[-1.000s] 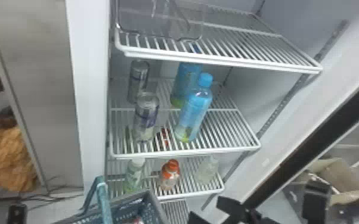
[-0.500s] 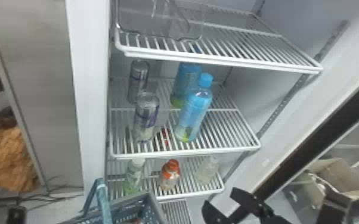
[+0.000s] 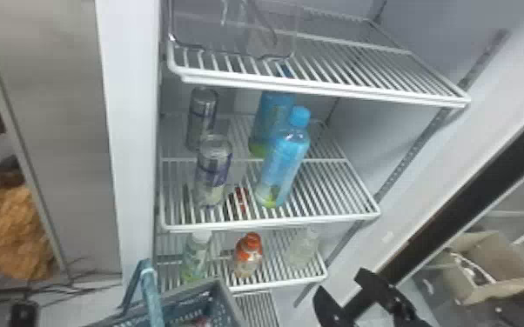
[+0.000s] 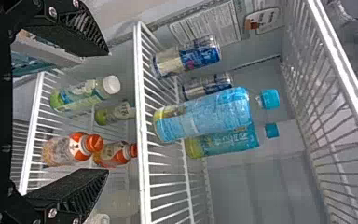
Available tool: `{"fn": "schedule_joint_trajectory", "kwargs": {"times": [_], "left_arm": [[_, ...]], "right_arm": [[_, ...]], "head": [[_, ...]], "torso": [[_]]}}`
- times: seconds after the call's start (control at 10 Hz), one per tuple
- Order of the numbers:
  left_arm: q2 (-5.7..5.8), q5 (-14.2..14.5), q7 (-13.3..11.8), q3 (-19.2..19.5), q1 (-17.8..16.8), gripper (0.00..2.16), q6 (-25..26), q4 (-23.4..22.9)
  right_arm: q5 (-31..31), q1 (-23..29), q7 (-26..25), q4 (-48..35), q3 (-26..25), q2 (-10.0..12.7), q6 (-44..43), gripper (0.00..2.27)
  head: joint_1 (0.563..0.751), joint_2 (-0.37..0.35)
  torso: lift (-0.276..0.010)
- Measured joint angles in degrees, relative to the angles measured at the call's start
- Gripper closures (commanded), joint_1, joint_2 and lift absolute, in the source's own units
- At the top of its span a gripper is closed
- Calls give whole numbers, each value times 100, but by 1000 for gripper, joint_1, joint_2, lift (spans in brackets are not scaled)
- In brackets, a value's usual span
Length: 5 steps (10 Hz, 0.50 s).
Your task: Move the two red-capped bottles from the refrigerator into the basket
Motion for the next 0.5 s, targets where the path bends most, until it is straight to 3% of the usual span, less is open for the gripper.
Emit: {"fn": "schedule_joint_trajectory", "kwargs": {"times": [0.5], "left_arm": [[-48,74,-2,96,38,1202,-83,-1]], "right_arm": [[212,101,-189,659,54,0,-1777,142]], "head": [[695,-350]], "torso": [[0]]}}
